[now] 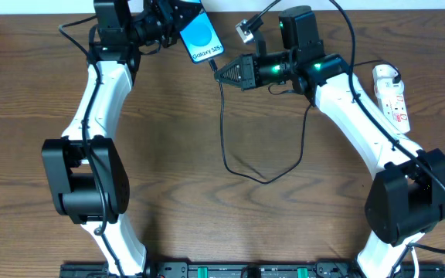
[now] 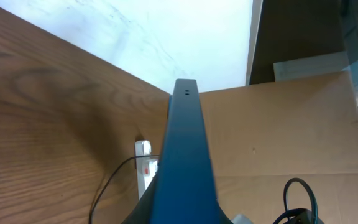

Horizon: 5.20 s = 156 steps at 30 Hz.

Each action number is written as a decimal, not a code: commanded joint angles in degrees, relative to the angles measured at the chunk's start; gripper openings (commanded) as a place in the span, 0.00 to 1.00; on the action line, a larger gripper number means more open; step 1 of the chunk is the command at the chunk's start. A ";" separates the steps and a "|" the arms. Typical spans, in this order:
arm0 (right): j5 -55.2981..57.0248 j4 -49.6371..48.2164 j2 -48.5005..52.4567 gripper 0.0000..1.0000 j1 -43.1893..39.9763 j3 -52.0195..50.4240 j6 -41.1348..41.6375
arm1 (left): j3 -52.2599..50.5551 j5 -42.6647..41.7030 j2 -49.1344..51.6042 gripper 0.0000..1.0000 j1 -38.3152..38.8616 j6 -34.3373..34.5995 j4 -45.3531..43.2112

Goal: Plug charger to phone and switch on socket

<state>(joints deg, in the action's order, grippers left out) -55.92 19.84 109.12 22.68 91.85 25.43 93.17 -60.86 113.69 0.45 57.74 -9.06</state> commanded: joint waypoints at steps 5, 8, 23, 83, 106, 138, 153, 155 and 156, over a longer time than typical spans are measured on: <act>1.20 -2.29 -0.68 0.01 -0.61 0.28 0.94 | 0.37 -3.15 -0.63 0.07 1.90 -1.81 0.00; 1.33 -2.58 -0.68 0.01 -0.61 0.28 1.03 | 0.37 -3.19 -0.63 0.07 1.90 -1.81 0.00; 1.44 -0.81 -0.68 0.03 -0.61 0.28 0.46 | 0.37 -3.15 -0.63 0.07 1.81 -1.81 0.00; 26.08 25.44 -0.68 0.43 -4.13 0.24 -11.37 | -10.56 15.52 8.39 0.07 4.22 -43.10 44.13; 26.91 25.64 -0.68 0.42 -4.13 0.24 -11.37 | -10.56 15.54 12.15 0.15 5.81 -43.06 43.50; 26.93 26.27 -0.68 0.43 -4.13 0.24 -11.37 | -10.56 30.51 12.15 0.33 5.75 -43.08 46.18; 26.93 26.49 -0.68 0.43 -4.13 0.24 -11.39 | -10.56 35.19 12.15 0.40 5.75 -43.10 47.06; 26.93 26.47 -0.68 0.43 -4.13 0.24 -11.39 | -10.56 36.37 12.15 0.40 5.75 -43.10 47.41; 26.93 26.47 -0.68 0.43 -4.13 0.24 -11.39 | -10.56 36.83 12.15 0.40 5.75 -43.10 47.45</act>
<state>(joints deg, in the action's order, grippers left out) -28.88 46.09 109.12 18.13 91.70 14.81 84.12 -34.68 123.37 6.55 14.98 37.32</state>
